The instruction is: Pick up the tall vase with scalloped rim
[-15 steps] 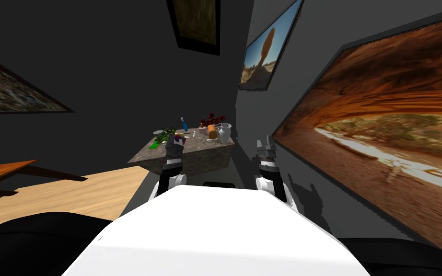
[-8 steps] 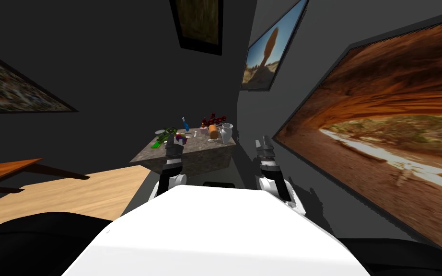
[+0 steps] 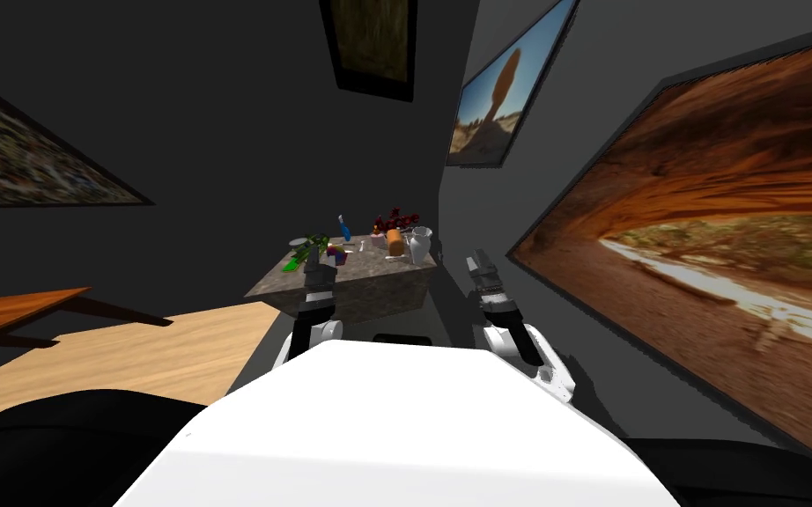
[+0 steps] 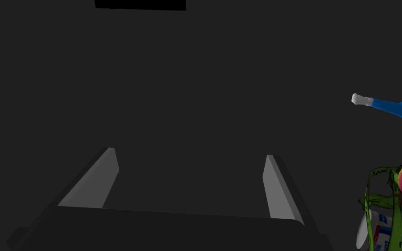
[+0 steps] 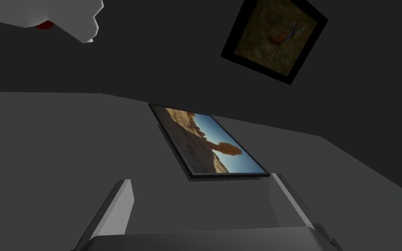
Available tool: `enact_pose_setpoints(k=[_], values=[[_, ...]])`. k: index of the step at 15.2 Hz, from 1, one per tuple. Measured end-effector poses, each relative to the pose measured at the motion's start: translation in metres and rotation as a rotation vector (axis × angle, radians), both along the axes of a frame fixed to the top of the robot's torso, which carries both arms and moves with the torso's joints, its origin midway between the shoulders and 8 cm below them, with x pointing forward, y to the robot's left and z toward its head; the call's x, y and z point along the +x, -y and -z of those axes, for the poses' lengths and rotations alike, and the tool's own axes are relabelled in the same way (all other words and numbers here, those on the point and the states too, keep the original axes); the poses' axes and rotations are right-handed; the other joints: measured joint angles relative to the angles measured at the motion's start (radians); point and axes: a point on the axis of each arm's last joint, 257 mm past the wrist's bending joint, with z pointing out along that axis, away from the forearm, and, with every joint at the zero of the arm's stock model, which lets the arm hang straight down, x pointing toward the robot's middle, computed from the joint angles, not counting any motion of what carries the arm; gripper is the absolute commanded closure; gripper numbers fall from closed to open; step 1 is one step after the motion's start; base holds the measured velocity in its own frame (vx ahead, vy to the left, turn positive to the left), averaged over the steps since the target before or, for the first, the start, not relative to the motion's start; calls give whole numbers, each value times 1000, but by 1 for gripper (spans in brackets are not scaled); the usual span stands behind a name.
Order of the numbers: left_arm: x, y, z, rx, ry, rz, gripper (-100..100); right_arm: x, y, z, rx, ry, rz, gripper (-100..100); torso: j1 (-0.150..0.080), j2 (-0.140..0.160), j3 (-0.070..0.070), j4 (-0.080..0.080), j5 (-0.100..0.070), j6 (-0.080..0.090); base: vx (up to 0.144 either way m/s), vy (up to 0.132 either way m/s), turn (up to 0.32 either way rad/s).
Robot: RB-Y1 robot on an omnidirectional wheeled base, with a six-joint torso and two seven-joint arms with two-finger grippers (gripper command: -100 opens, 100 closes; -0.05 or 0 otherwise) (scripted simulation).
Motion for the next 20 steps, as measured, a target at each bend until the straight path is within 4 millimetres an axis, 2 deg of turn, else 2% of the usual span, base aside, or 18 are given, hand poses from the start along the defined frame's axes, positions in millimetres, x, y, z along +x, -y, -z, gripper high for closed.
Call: enact_pose_setpoints(k=[20], values=[[0,0,0,0,0,0,0,17,-13,25,-494,-57,-113,-100,1,-1,0,0,0,0,10,34,30]])
